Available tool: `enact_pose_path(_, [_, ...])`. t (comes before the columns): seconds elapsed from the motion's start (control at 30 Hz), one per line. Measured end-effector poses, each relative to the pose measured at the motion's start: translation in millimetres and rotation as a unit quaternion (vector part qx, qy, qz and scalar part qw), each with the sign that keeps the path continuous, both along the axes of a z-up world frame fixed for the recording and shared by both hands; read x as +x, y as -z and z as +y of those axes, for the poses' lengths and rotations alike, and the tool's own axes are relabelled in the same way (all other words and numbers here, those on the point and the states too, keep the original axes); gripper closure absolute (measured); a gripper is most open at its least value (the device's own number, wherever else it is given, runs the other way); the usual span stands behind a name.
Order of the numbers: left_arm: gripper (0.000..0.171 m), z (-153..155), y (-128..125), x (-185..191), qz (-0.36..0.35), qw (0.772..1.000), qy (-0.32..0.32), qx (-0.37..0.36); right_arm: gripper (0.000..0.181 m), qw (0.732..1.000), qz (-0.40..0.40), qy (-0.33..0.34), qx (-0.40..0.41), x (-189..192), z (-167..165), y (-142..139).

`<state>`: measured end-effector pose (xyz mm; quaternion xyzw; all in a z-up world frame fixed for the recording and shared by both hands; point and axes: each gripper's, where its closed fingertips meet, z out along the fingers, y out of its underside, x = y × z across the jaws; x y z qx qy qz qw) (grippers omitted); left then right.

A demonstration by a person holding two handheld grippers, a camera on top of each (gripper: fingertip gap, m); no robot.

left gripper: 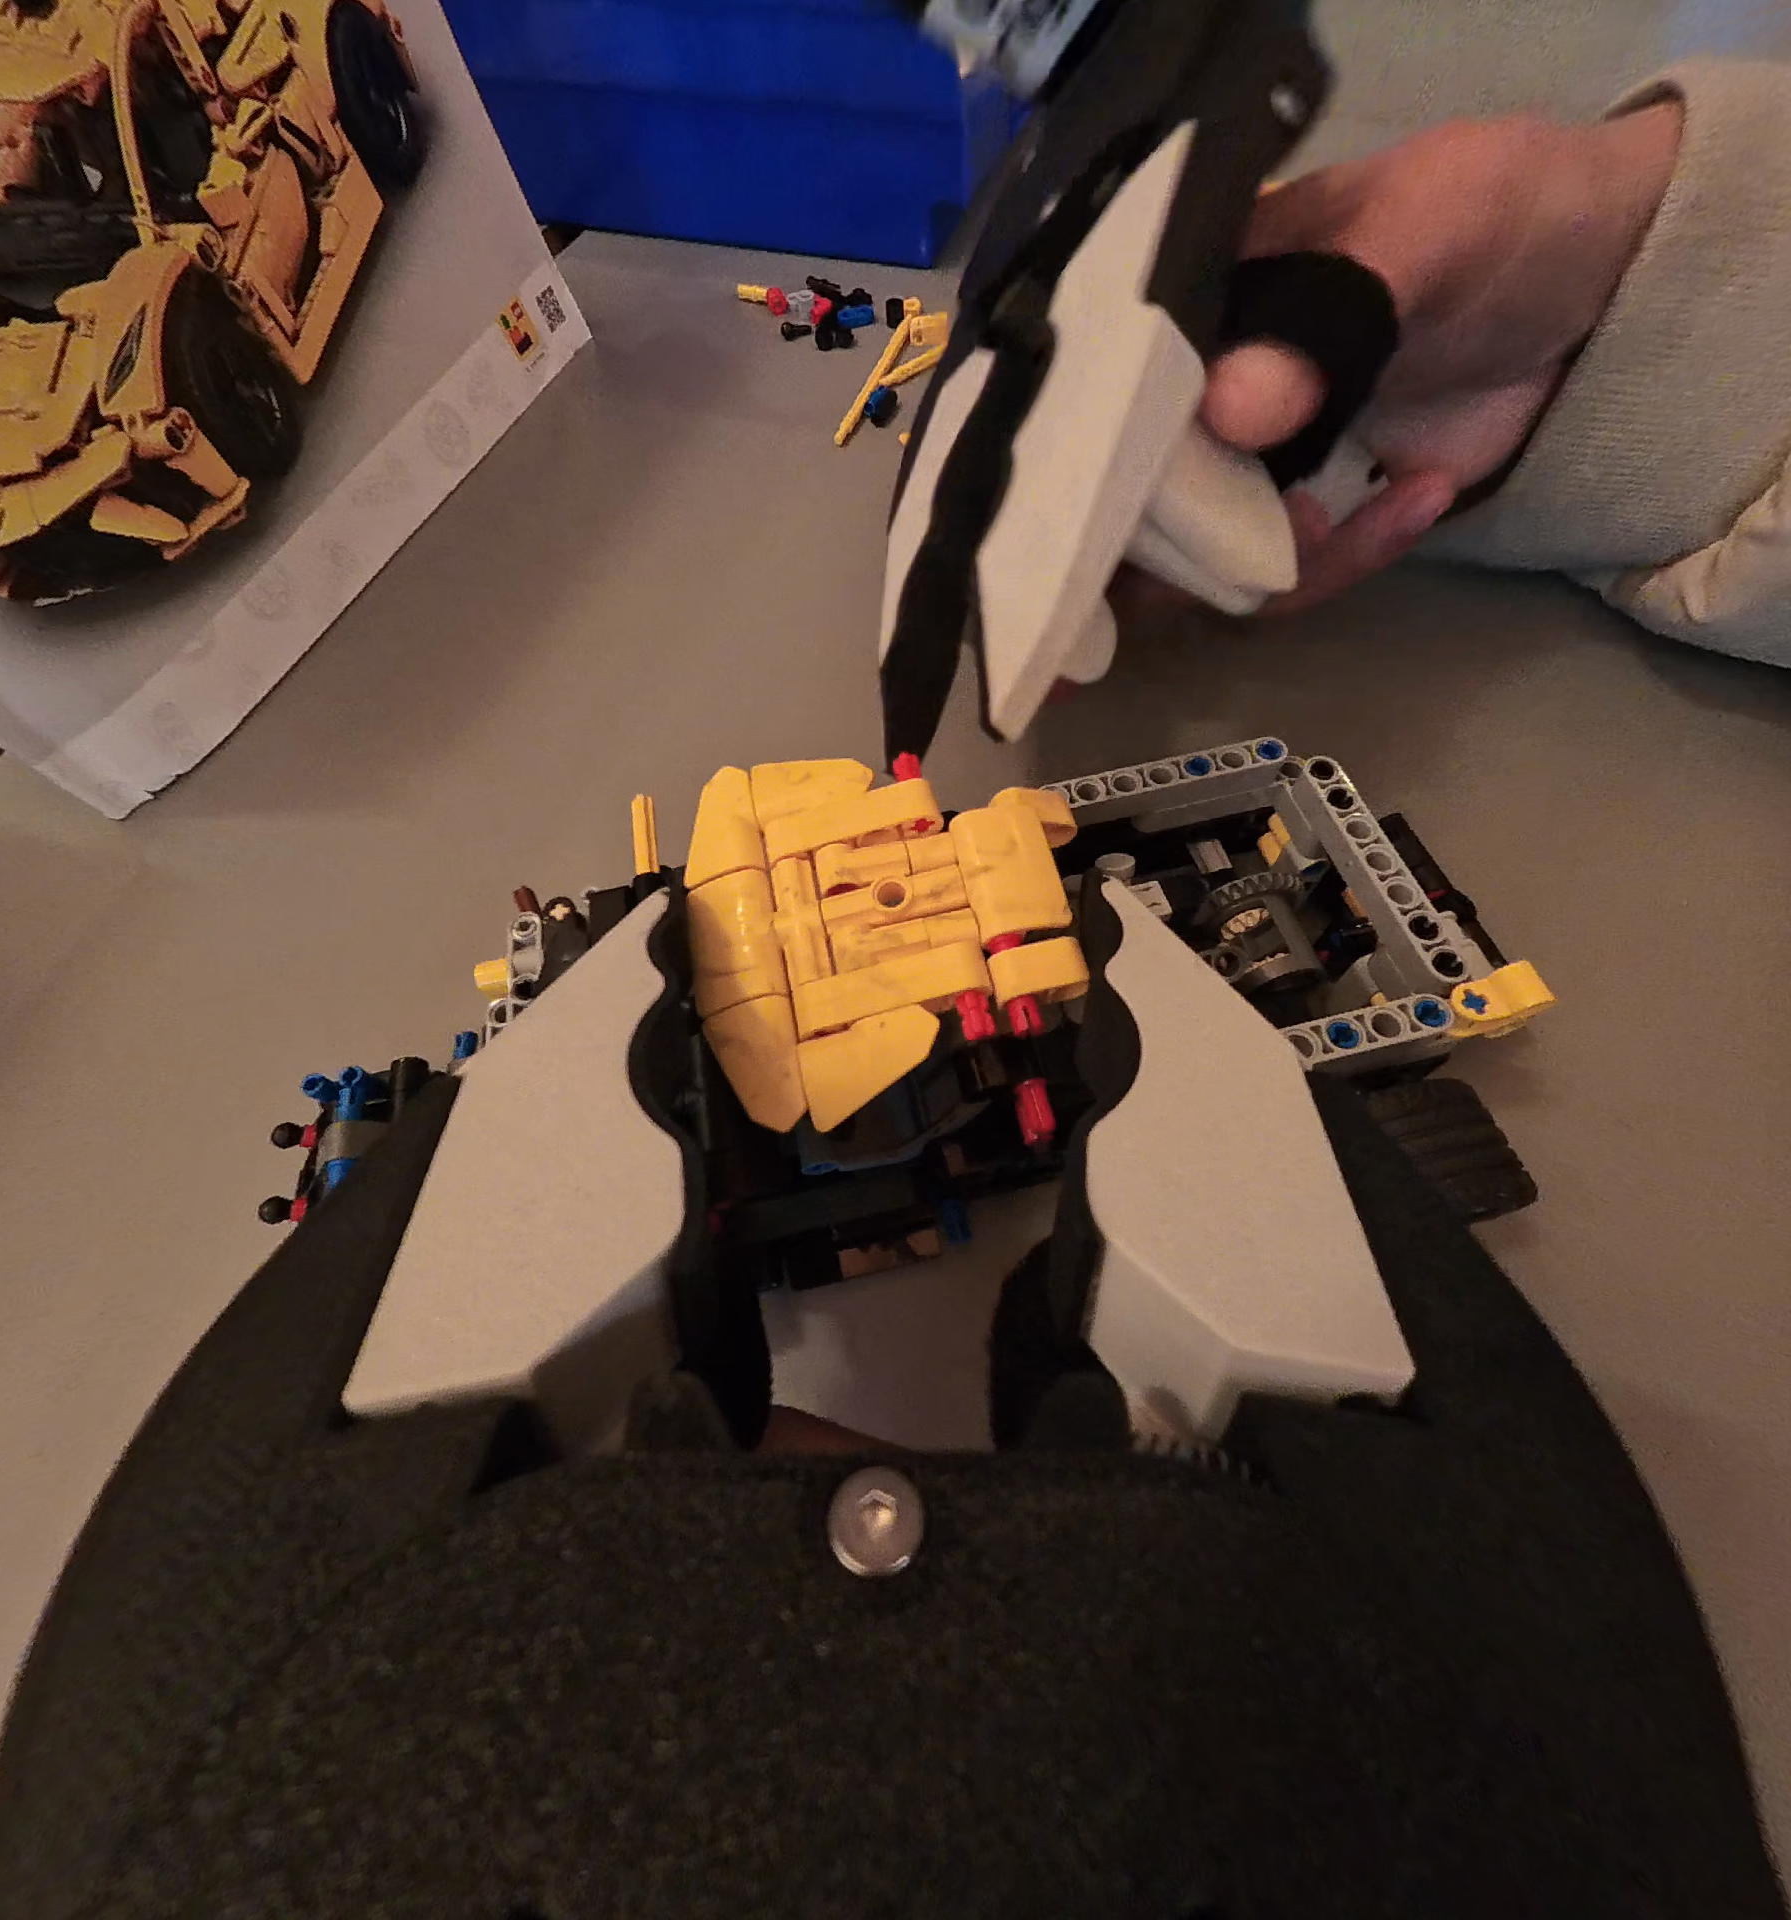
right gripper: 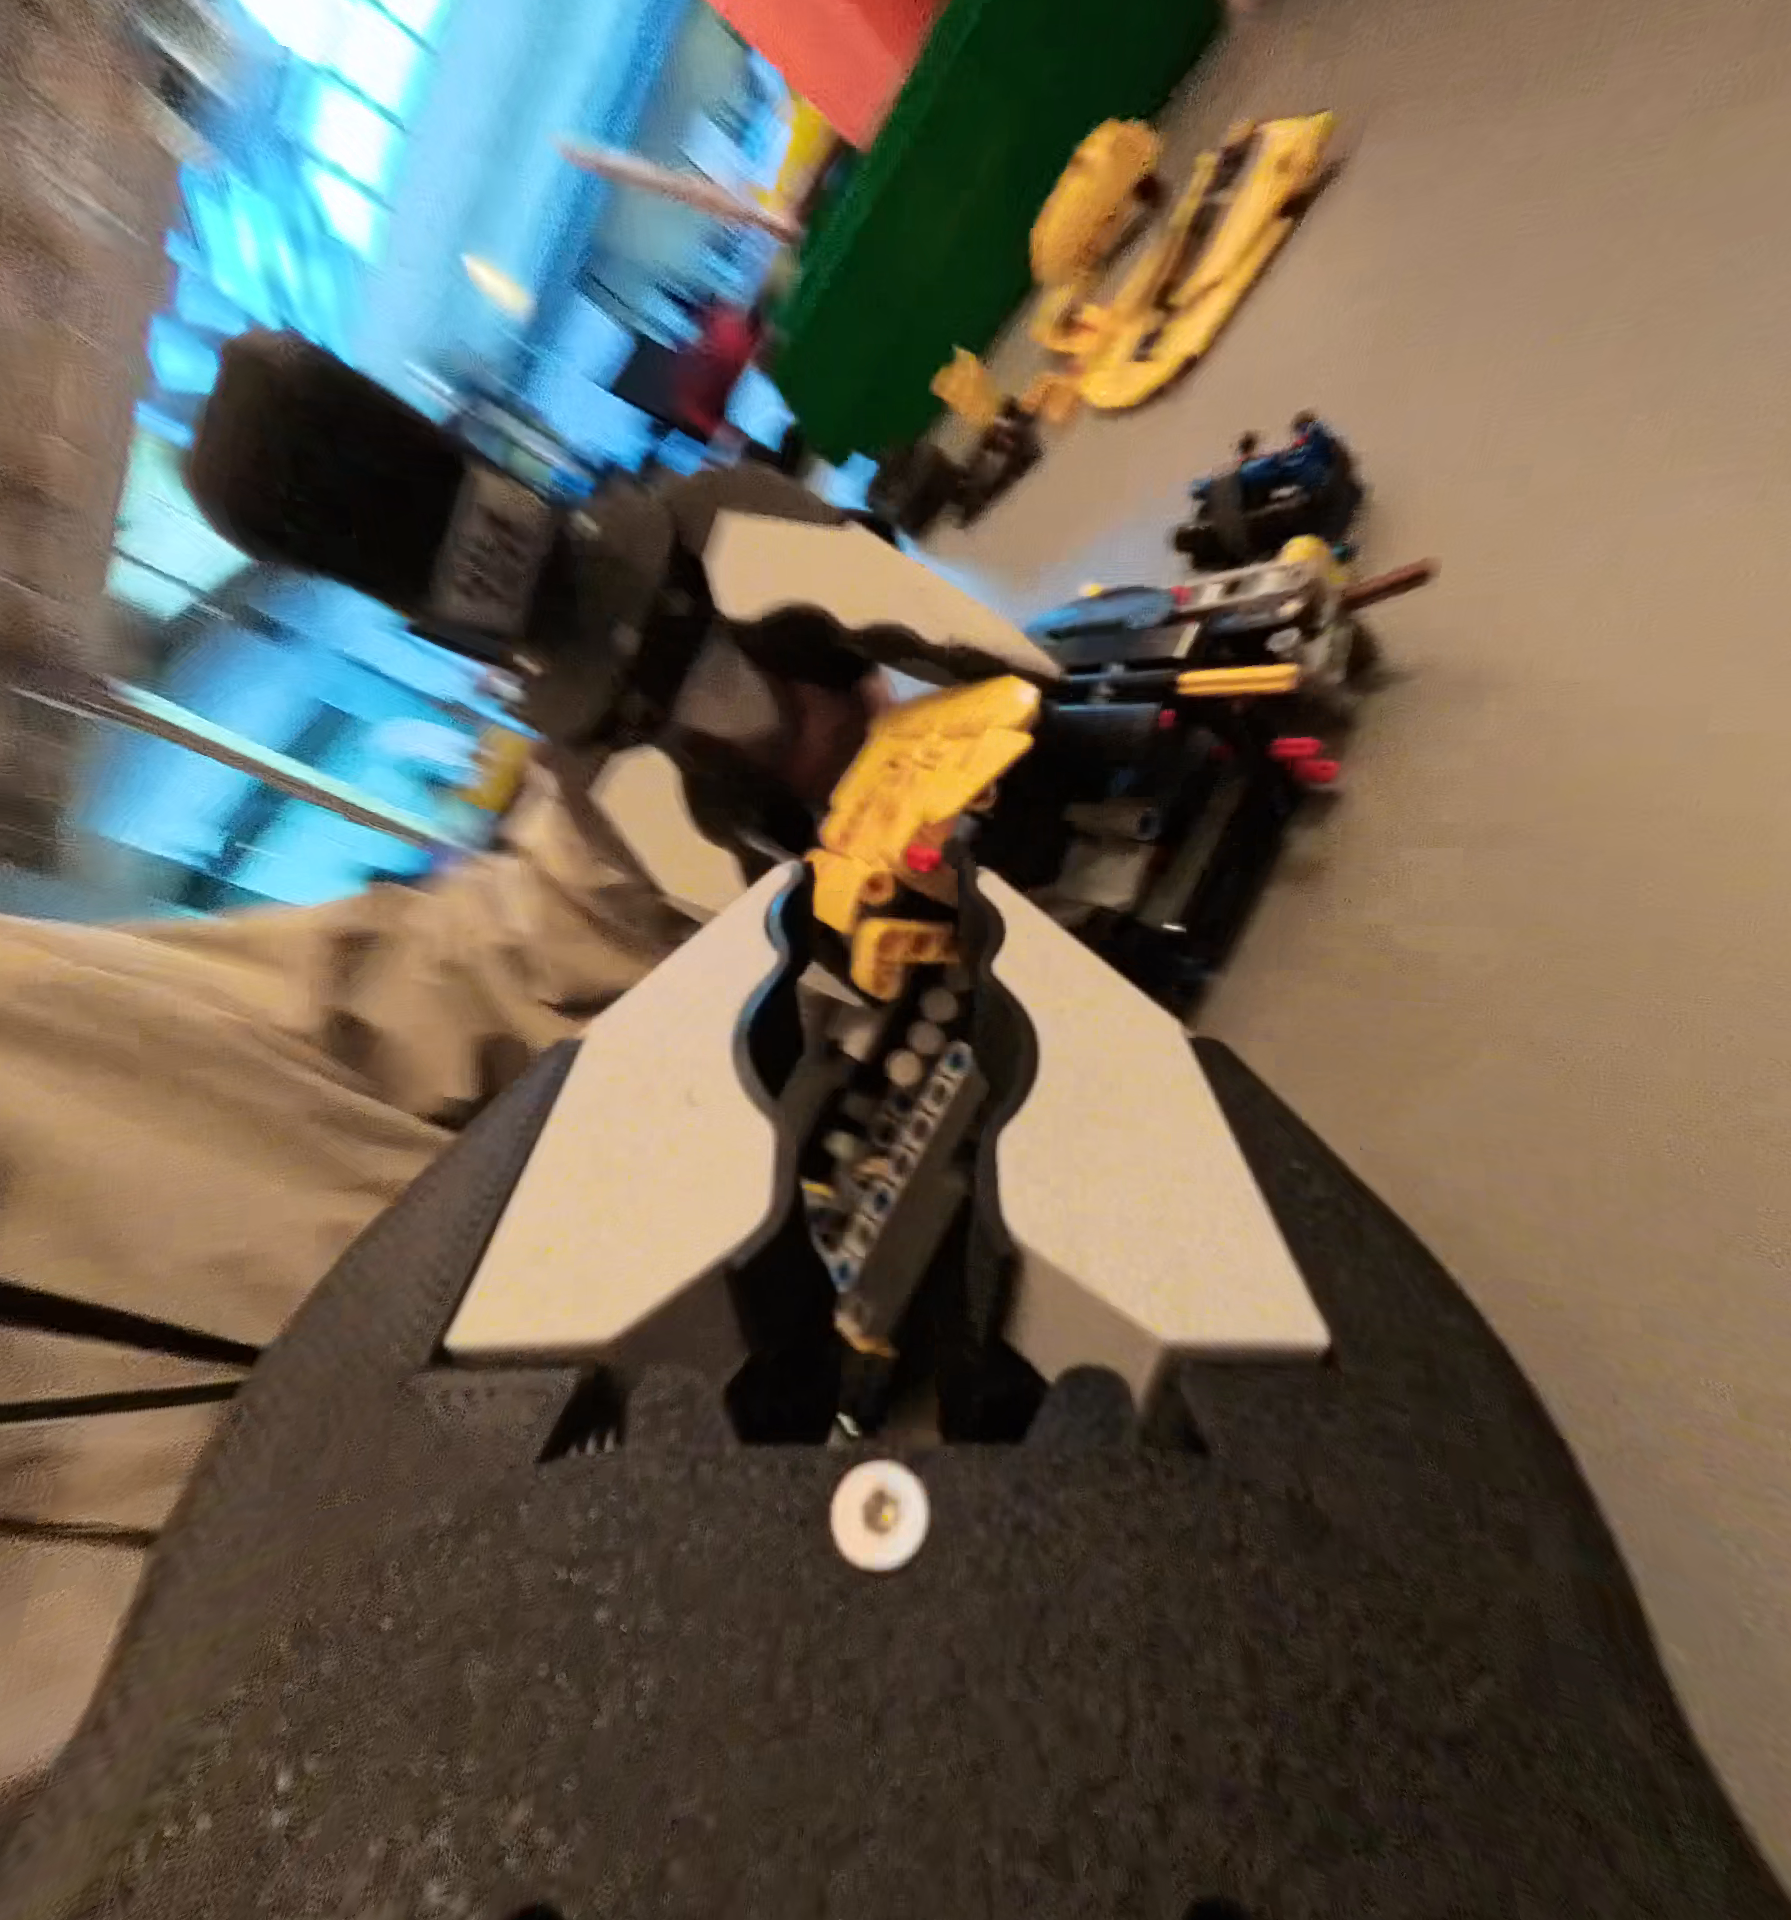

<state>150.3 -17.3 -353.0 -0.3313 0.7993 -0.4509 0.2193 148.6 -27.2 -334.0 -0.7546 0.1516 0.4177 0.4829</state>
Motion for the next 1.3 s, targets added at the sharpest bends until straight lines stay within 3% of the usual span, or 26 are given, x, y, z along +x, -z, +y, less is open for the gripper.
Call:
enact_pose_path(0.17, [0.097, -4.8, -1.7, -1.2, -0.024, 0.999, 0.019, 0.015, 0.162, 0.984, 0.163, -0.075, -0.001, -12.2, -3.1, -0.6])
enact_pose_path(0.4, [0.098, -5.1, -3.6, -0.8, -0.037, 0.999, 0.017, 0.027, 0.166, 0.982, 0.181, -0.048, -0.010, 1.1, -5.5, 4.5])
enact_pose_path(1.3, [0.097, -14.9, 0.3, 1.3, -0.025, 0.999, 0.023, -0.022, 0.180, 0.987, 0.149, -0.054, -0.024, 7.2, -9.7, 7.8])
